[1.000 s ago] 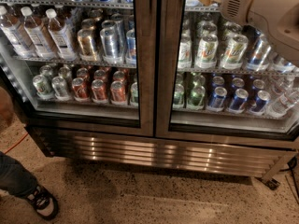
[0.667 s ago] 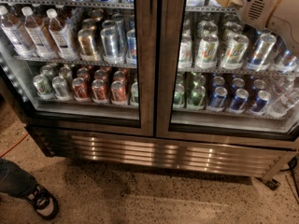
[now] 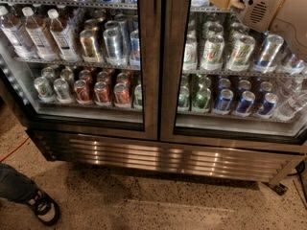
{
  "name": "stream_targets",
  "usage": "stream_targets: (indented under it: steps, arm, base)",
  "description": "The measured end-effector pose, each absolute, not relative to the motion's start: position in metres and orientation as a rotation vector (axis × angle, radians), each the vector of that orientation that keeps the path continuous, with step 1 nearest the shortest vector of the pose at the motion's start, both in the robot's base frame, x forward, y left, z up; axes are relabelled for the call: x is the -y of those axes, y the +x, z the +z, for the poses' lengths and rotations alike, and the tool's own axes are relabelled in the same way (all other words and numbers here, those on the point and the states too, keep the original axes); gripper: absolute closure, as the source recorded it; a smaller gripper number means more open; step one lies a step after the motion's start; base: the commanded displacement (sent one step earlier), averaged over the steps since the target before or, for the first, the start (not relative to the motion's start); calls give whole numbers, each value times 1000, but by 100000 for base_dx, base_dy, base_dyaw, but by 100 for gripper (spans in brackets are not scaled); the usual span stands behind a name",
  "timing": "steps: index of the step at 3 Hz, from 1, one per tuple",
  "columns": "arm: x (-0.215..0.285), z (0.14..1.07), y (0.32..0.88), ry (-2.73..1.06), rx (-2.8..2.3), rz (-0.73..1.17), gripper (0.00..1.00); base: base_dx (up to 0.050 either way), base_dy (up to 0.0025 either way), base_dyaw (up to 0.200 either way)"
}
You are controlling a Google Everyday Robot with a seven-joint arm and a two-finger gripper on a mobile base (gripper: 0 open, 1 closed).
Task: Open right fridge door
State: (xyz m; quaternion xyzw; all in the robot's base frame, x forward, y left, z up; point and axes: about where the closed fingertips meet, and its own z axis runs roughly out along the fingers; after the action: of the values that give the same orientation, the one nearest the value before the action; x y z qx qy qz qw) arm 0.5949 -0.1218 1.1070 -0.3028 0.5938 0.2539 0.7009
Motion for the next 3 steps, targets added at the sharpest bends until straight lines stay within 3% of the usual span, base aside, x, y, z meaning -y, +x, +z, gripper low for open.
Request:
stream_targets:
  steps: [1, 2, 3]
  arm:
    - [122, 1107, 596, -690, -1311, 589, 100]
    - [126, 1106, 601, -721, -1286, 642, 91]
    - [130, 1107, 605, -760, -1273, 692, 72]
  base:
    - [0, 0, 0]
    - [0, 0, 0]
    - [0, 0, 0]
